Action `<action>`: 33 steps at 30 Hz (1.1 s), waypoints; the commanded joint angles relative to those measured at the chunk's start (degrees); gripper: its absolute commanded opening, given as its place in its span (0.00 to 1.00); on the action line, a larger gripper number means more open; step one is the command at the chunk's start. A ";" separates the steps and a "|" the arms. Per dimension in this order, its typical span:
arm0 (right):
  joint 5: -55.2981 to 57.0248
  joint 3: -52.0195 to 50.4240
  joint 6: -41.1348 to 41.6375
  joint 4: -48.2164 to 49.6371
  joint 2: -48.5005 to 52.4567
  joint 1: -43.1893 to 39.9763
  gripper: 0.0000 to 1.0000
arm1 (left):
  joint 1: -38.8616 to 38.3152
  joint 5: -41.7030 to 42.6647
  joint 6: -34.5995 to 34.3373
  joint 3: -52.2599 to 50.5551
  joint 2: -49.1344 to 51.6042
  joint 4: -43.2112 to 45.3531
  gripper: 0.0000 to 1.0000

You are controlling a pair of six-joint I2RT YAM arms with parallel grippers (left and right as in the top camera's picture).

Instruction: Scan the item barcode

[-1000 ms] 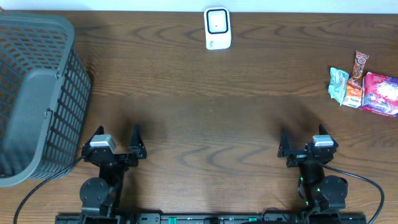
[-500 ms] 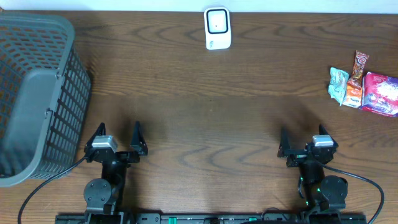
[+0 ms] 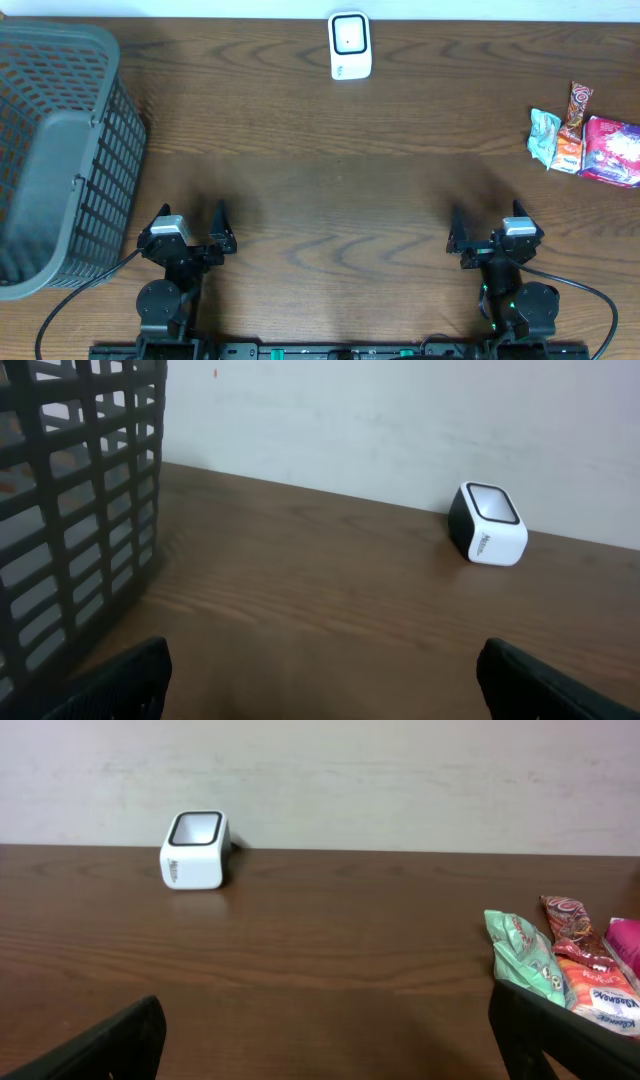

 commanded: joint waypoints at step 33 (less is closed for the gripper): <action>-0.28 -0.04 -0.44 -0.22 -0.37 -0.09 0.99 | 0.28 -0.96 11.87 -0.50 -0.50 -3.17 0.98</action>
